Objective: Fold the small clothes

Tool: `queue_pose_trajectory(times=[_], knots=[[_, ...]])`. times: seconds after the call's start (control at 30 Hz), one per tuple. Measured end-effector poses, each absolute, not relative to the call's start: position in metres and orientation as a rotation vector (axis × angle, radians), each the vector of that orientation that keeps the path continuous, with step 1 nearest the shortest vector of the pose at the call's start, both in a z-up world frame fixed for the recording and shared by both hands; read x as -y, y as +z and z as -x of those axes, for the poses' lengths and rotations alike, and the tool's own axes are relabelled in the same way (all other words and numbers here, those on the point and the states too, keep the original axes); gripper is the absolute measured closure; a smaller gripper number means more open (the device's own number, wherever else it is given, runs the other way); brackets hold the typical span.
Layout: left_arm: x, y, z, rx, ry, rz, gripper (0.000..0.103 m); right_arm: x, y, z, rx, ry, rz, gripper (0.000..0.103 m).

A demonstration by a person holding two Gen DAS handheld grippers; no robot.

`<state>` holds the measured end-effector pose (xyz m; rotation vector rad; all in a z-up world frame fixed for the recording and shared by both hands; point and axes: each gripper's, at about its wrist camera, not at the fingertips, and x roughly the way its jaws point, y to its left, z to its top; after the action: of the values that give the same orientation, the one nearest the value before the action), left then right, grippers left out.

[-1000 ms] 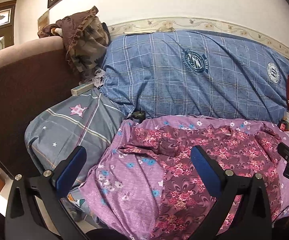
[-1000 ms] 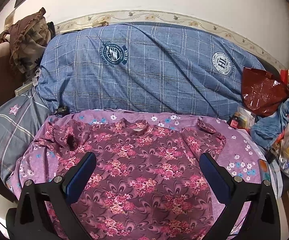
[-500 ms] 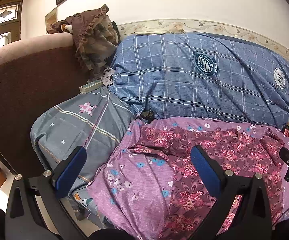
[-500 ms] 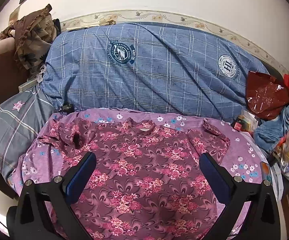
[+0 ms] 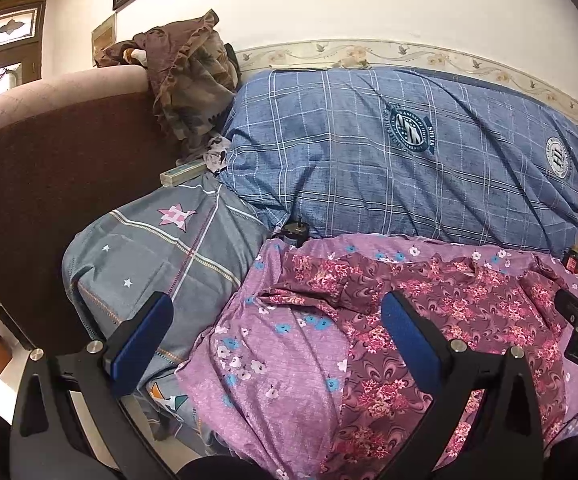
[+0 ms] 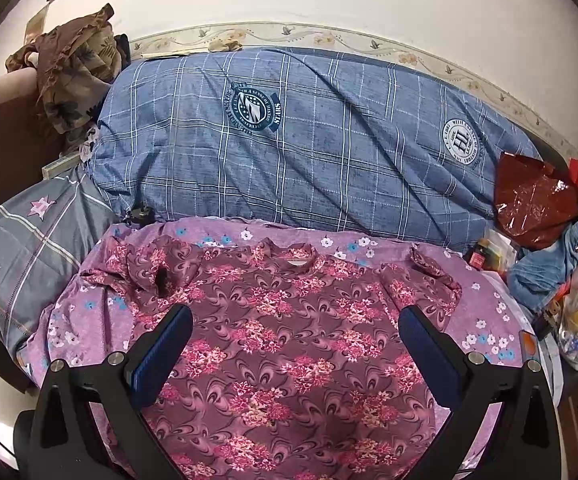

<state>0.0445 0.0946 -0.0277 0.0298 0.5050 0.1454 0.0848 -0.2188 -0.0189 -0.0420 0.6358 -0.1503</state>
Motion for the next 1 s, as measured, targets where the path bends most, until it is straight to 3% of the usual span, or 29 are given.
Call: queue_pose_trajectory(times=[1.0], knots=[[-0.056,-0.016,-0.032,-0.487,0.096,-0.101,0.0,0.23,0.009,-0.06,-0.56,-0.157,0.025,0.0]])
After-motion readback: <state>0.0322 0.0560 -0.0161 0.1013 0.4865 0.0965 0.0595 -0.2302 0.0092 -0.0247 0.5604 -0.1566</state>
